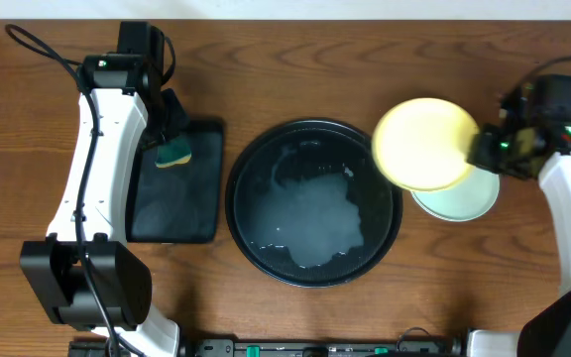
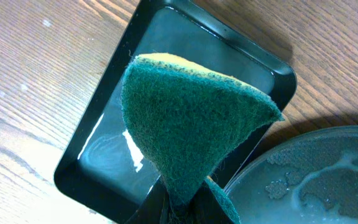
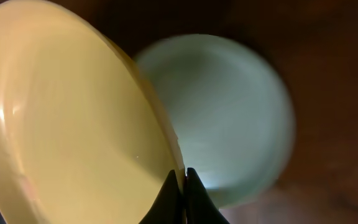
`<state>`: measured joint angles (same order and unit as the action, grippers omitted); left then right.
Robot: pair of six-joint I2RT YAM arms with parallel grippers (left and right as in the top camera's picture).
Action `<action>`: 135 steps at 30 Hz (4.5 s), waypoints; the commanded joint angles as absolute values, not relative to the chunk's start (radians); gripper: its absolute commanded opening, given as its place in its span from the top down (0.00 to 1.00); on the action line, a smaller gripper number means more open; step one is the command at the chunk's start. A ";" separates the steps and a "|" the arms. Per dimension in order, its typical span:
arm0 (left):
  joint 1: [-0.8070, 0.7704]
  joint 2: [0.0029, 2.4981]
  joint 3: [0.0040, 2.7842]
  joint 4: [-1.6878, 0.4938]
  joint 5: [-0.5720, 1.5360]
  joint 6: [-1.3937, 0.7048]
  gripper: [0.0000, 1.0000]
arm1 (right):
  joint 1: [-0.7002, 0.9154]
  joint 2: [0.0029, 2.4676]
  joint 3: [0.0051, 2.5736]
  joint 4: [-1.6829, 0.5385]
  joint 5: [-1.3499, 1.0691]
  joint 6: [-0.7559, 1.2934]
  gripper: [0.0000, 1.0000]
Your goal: Clean dirty plates on tray and stack at the side
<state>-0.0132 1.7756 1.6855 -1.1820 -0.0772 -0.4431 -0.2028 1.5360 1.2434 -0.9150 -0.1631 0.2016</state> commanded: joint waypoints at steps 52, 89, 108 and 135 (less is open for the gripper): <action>0.016 1.795 1.138 -0.642 -0.078 -0.044 0.93 | -0.116 1.524 1.230 -0.895 -0.158 0.103 0.01; 0.016 1.341 1.295 -0.815 -0.067 -0.064 0.26 | -0.114 0.929 1.288 -0.919 -0.245 0.081 0.01; 0.016 1.341 1.295 -0.815 -0.067 -0.064 0.25 | -0.112 0.781 1.267 -0.963 -0.207 0.062 0.01; 0.016 1.341 1.295 -0.815 -0.067 -0.064 0.25 | -0.051 0.036 0.059 -0.080 -0.208 0.011 0.01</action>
<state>0.0120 1.3426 1.2854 -0.8116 -0.0658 -0.0551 -0.0612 0.0883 0.1093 -0.1051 -0.2092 -0.0208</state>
